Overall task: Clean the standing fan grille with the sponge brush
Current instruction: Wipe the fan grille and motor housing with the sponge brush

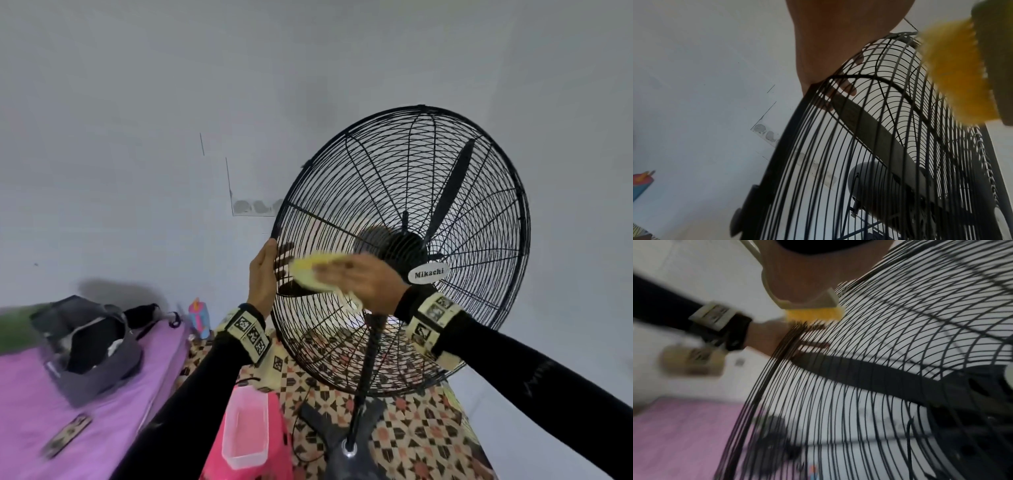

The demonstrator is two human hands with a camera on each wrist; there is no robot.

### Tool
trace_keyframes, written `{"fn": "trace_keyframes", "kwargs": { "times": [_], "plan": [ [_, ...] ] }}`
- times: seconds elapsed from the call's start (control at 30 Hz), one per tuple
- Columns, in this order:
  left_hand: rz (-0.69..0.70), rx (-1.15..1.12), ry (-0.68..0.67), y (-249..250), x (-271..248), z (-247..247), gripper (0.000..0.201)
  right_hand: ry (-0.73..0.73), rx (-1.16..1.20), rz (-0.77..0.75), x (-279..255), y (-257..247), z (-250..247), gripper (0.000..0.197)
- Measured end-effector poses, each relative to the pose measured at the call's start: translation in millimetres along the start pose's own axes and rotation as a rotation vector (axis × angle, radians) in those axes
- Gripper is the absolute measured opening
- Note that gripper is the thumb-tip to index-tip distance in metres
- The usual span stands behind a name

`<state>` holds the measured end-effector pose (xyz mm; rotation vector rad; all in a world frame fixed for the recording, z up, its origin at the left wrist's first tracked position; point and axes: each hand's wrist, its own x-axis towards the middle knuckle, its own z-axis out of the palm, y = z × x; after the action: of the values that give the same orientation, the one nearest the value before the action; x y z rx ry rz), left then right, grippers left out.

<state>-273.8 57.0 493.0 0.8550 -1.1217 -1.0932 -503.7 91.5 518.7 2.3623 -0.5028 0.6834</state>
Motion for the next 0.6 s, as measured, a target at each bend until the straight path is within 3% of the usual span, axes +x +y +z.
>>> {"fn": "trace_keyframes", "kwargs": {
  "times": [0.07,0.1,0.17,0.23,0.3,0.47,0.53,0.6],
  "plan": [
    [-0.002,-0.005,-0.001,3.0,-2.4,3.2,0.039,0.195,-0.019,0.195,9.0,19.7,-9.8,0.064],
    [-0.005,-0.006,0.003,3.0,-2.6,3.3,0.036,0.224,-0.028,0.221,7.7,23.0,-9.5,0.065],
    [-0.005,-0.005,-0.001,5.3,-2.5,1.4,0.033,0.136,0.005,0.094,-7.1,13.7,4.6,0.065],
    [-0.004,-0.004,-0.017,4.4,-1.4,-1.3,0.031,-0.052,0.012,-0.098,-27.6,-8.8,17.4,0.060],
    [-0.005,-0.014,-0.029,4.3,-1.6,-3.0,0.030,-0.108,0.010,-0.109,-30.3,-11.9,11.5,0.054],
    [-0.011,-0.017,-0.026,4.4,-3.2,0.2,0.031,0.175,-0.014,0.308,-13.0,25.5,-11.0,0.052],
    [-0.024,-0.018,-0.021,4.6,-2.7,-0.5,0.030,0.111,0.020,0.241,-26.5,15.2,0.2,0.054],
    [-0.037,-0.029,-0.018,4.6,-1.9,-2.8,0.029,-0.053,0.055,0.058,-44.2,-6.9,9.5,0.058]
  ]
}}
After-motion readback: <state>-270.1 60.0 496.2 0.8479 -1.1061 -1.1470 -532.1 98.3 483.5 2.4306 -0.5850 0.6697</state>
